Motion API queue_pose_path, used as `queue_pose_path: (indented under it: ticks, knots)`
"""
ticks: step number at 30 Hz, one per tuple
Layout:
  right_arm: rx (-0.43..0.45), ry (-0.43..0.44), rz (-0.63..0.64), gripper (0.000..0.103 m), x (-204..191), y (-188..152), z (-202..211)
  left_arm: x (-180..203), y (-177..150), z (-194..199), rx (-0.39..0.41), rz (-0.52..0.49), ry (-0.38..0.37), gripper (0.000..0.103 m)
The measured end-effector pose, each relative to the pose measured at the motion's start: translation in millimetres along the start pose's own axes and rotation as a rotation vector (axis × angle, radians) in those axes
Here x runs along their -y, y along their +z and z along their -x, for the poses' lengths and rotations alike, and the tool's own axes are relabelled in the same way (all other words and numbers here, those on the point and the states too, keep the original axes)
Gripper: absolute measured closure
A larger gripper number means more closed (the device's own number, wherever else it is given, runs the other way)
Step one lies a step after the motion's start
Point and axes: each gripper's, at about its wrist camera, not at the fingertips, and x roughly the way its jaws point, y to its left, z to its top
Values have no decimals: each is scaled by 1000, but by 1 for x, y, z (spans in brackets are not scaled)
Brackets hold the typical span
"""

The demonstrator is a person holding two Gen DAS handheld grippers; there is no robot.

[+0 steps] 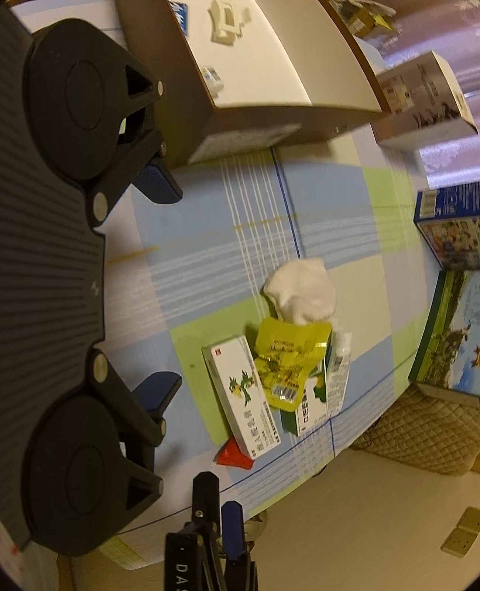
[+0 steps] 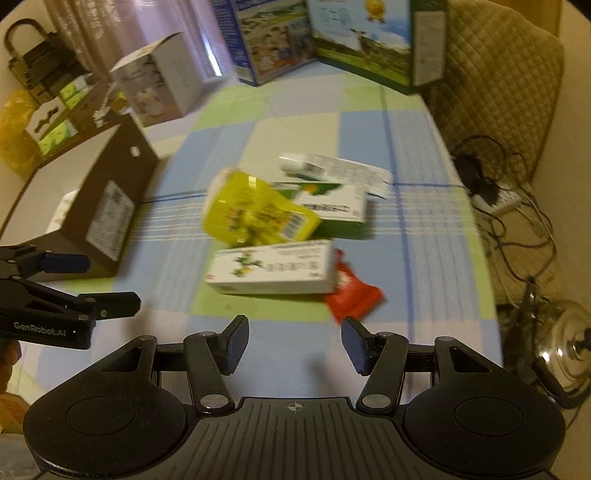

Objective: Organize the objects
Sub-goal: 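Grasp the white vitamin A cream box with the left gripper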

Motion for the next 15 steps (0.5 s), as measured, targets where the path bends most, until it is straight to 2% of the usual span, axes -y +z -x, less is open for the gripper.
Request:
queue_pose_path:
  ticks: [3, 15]
  knots:
    - [-3, -25, -34, 50, 16, -5, 2, 9, 3, -12, 8, -36, -24, 7]
    - [-1, -115, -192, 50, 68, -28, 21, 60, 28, -56, 84, -302, -142, 10]
